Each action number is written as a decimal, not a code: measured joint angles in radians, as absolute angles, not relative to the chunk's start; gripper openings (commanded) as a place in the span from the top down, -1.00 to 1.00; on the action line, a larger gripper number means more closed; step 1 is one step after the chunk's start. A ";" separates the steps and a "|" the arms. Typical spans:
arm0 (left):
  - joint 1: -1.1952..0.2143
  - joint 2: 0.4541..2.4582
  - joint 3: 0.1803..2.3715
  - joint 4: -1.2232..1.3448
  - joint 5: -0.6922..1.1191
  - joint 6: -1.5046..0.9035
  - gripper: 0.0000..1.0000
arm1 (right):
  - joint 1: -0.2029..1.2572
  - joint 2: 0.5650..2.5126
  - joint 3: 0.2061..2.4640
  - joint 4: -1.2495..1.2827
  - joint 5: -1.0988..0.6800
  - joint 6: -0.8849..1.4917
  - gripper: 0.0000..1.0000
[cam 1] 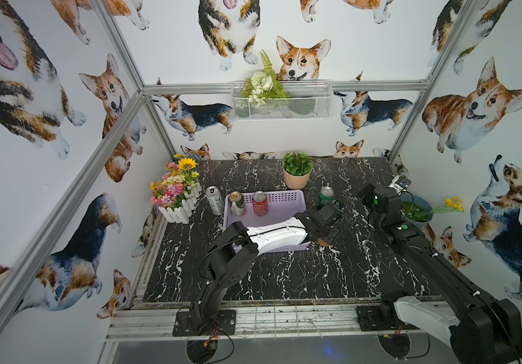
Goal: Take out the drinks from the basket
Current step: Place the drink at the center of the board, then pick up the drink from the basket.
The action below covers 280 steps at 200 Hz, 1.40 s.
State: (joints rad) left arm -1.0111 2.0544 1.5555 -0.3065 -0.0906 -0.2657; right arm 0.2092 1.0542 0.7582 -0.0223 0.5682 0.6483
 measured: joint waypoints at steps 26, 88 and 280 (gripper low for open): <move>-1.015 2.081 1.575 -0.318 -0.078 -0.246 0.18 | 0.208 1.053 0.753 -0.022 0.567 0.648 -0.98; -1.021 2.065 1.558 -0.288 -0.075 -0.235 -1.00 | 0.207 1.046 0.751 -0.022 0.567 0.648 -0.99; -0.560 1.116 1.083 -0.383 -0.385 -0.460 -1.00 | 0.625 1.567 1.111 0.099 -0.077 0.421 -0.96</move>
